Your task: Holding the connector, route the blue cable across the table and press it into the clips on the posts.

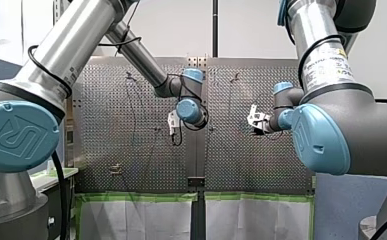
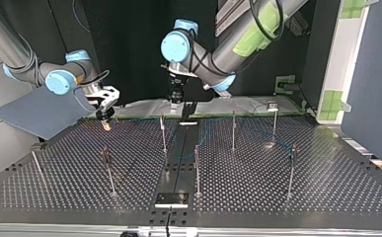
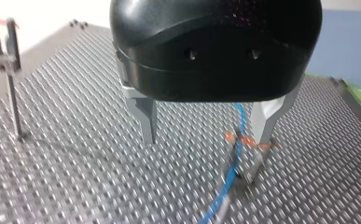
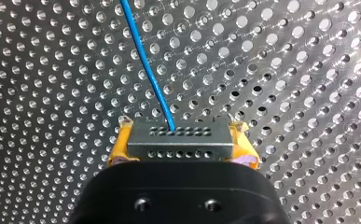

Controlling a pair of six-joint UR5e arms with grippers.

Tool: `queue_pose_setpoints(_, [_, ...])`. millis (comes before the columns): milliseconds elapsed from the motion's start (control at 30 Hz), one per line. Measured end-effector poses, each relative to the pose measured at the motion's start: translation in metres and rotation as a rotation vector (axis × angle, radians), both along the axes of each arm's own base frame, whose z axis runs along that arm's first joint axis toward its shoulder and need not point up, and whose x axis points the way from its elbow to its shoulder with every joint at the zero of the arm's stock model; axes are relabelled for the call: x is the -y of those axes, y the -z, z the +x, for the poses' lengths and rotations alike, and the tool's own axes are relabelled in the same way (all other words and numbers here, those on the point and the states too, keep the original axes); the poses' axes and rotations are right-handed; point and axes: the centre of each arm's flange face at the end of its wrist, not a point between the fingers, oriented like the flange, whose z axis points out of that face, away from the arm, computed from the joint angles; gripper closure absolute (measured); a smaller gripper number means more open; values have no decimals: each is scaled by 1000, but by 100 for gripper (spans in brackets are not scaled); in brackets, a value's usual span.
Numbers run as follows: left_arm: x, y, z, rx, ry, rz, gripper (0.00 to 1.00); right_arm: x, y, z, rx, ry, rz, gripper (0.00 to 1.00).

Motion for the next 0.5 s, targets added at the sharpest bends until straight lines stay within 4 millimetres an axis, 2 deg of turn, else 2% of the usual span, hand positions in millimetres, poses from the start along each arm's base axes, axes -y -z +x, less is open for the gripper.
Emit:
queue_pose_setpoints(200, [32,-12,-14,10,43,-40,0,-1,1,-2,0,4,7,100])
queue_pose_setpoints(500, [78,7,-39,-35,82,-16,0,0,1,-7,0,13,21,100])
